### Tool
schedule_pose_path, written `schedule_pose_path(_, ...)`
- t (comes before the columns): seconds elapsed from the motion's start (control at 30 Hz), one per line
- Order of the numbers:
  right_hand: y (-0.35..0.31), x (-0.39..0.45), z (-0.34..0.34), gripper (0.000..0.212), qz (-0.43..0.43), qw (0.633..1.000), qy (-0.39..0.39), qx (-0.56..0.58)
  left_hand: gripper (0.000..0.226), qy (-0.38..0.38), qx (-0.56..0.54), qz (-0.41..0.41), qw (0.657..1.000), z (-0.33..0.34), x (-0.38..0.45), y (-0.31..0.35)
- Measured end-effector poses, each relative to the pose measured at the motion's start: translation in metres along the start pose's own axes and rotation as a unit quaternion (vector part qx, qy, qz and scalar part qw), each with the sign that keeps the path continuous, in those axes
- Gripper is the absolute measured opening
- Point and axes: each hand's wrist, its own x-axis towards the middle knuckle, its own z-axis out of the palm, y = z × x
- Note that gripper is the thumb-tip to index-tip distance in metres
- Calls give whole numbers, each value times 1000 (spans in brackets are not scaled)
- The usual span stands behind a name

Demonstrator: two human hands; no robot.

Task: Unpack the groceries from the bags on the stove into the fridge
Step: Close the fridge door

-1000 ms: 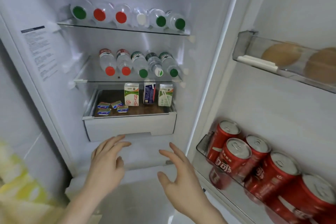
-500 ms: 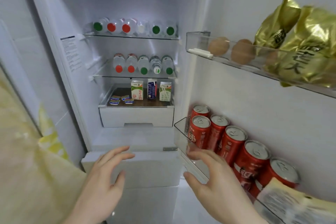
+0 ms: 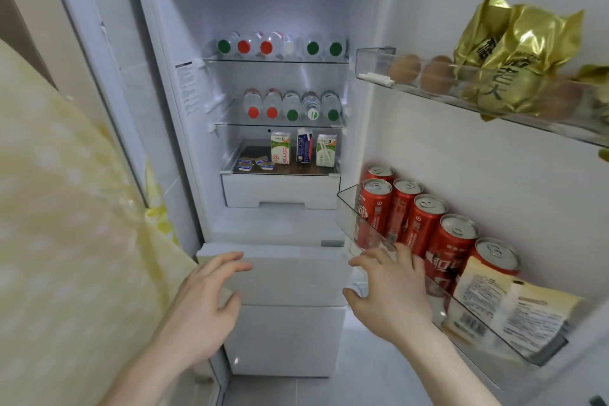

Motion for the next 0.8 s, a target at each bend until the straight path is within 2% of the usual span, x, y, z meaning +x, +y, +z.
schedule_pose_path(0.23, -59, -3, 1, 54, -8, 1000, -20, 19, 44, 11, -10, 2, 1000, -35, -31, -2)
schedule_pose_path(0.33, -99, -19, -5, 54, -45, 992, -35, 111, 43, 16, -22, 5, 1000, -51, -48, -3)
schedule_pose_path(0.43, -134, -55, -17, 46, -100, 968, -9, 231, 43, 55, -37, 9, 998, -67, -64, -5)
schedule_pose_path(0.57, -152, -102, -33, 37, -171, 943, 34, 285, 45, 87, -52, -2, 995, -84, -83, -9)
schedule_pose_path(0.7, -160, -133, -56, 38, -241, 910, -6, 337, 45, 105, -62, -15, 992, -98, -100, -12)
schedule_pose_path(0.8, -164, -151, -75, 35, -257, 878, -40, 403, 44, 110, -88, -10, 990, -104, -108, -14)
